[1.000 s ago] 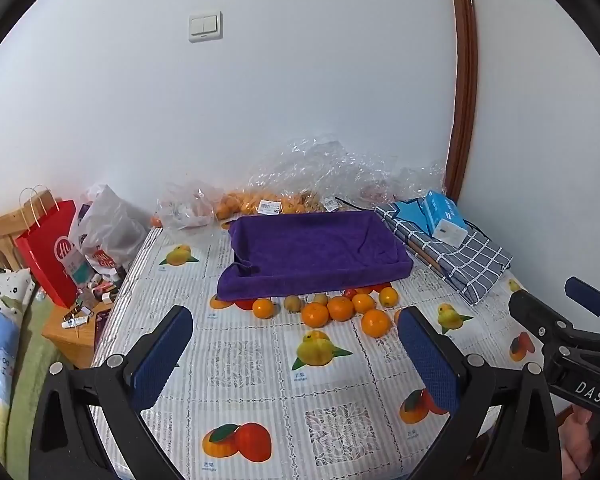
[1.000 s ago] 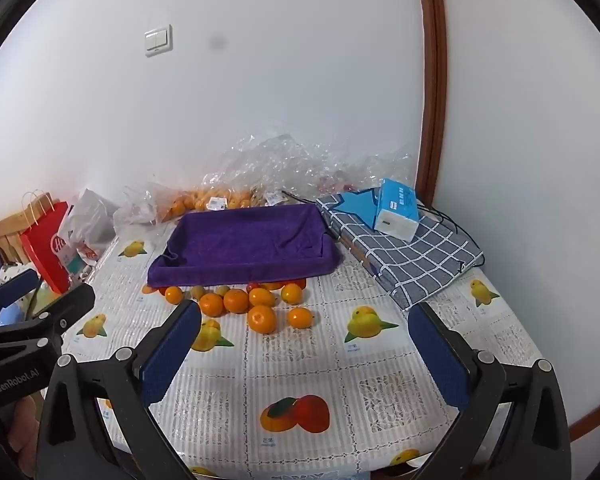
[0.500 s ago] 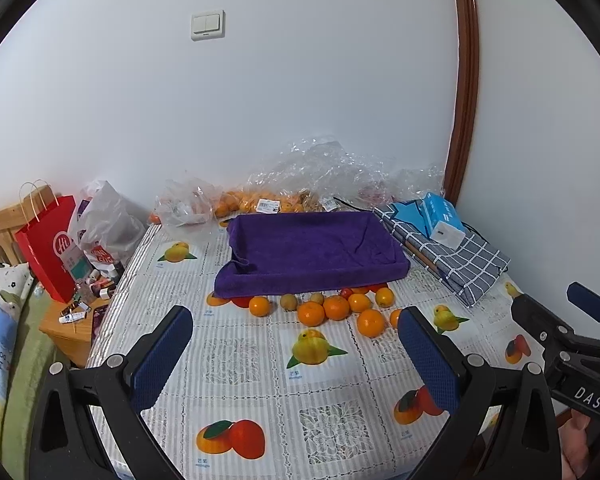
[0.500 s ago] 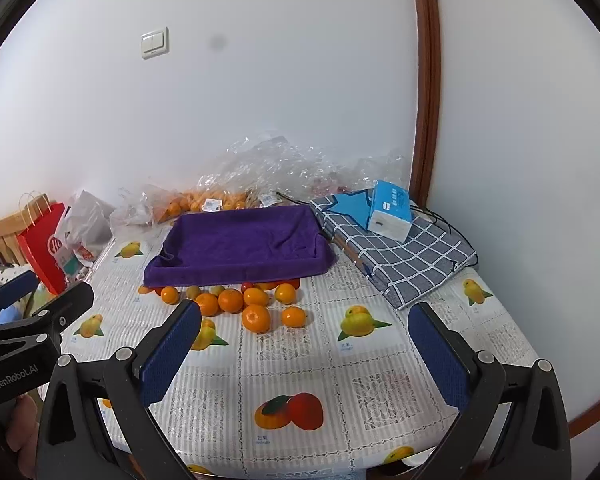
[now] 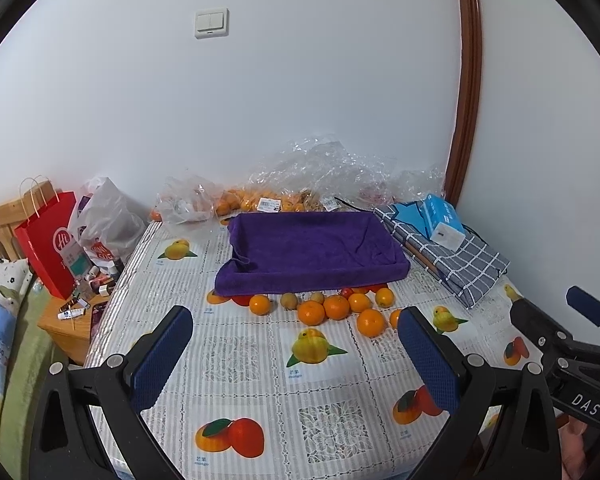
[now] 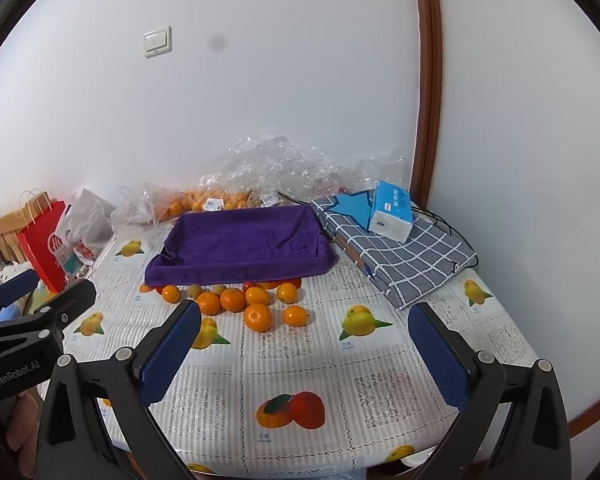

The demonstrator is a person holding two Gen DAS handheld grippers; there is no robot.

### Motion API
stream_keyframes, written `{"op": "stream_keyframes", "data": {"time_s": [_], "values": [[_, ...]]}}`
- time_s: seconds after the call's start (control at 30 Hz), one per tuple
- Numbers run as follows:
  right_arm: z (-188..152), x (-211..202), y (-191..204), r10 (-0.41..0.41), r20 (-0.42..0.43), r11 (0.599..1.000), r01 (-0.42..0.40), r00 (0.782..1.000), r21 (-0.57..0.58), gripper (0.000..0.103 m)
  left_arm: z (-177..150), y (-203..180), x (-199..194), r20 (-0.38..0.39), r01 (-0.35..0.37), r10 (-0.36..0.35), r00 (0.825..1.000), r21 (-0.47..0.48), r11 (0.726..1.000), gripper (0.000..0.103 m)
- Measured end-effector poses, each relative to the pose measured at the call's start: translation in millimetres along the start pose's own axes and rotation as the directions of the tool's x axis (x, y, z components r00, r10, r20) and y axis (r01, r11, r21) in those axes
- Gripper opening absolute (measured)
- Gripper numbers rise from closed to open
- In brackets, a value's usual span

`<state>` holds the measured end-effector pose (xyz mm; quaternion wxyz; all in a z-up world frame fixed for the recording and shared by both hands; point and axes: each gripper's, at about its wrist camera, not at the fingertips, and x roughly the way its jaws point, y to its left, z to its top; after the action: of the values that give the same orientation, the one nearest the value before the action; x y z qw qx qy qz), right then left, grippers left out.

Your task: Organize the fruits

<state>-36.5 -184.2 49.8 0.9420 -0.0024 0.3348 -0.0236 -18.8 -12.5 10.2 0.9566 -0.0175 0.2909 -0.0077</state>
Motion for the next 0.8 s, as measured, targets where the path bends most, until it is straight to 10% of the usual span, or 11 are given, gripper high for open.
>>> {"op": "stream_keyframes", "data": {"time_s": [0.8], "values": [[0.5, -0.6, 7.3, 0.01, 0.005, 1.0, -0.01, 1.0, -0.009, 0.102, -0.5, 5.1, -2.0, 0.003, -0.004, 0.004, 1.0, -0.014, 1.0, 0.103]]}}
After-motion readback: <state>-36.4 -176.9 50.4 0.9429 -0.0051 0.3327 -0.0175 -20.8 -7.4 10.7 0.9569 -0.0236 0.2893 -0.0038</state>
